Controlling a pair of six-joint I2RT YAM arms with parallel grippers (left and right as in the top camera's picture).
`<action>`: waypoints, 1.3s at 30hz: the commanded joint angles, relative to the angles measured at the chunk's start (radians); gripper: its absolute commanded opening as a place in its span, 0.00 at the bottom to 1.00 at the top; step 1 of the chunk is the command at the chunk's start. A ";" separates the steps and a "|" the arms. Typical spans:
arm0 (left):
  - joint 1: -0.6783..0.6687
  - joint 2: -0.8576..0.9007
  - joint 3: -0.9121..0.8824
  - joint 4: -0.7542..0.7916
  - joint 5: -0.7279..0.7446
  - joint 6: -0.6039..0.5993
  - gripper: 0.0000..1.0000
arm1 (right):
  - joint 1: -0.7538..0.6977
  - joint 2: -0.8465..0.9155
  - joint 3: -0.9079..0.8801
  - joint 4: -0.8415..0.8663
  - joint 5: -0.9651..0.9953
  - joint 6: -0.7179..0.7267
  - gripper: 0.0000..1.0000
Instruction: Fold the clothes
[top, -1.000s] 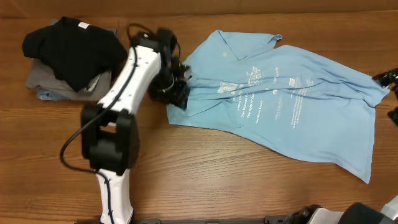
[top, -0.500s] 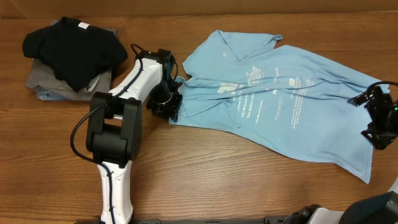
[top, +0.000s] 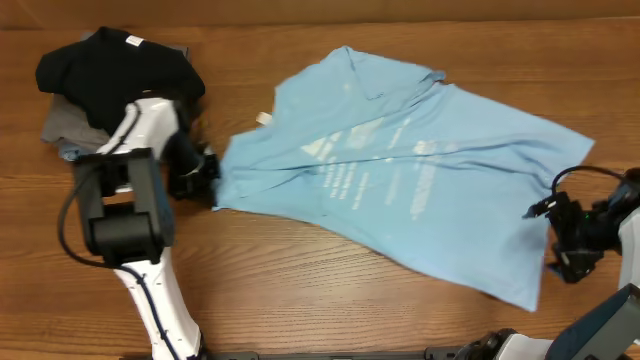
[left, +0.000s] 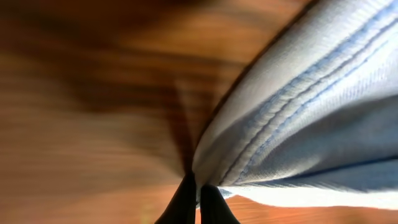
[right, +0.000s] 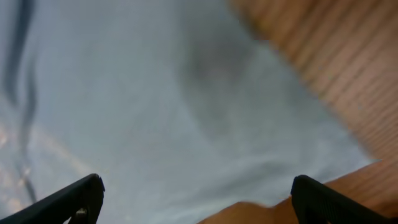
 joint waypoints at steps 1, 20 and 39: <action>0.022 -0.001 -0.016 0.006 0.000 0.021 0.04 | 0.005 -0.003 -0.091 0.029 0.101 0.098 0.99; -0.064 -0.031 -0.015 0.008 0.006 0.065 0.37 | -0.109 -0.005 -0.146 0.005 0.464 0.307 0.04; -0.166 -0.422 0.125 0.303 0.217 0.286 0.80 | -0.106 -0.071 0.280 0.056 -0.378 -0.120 0.62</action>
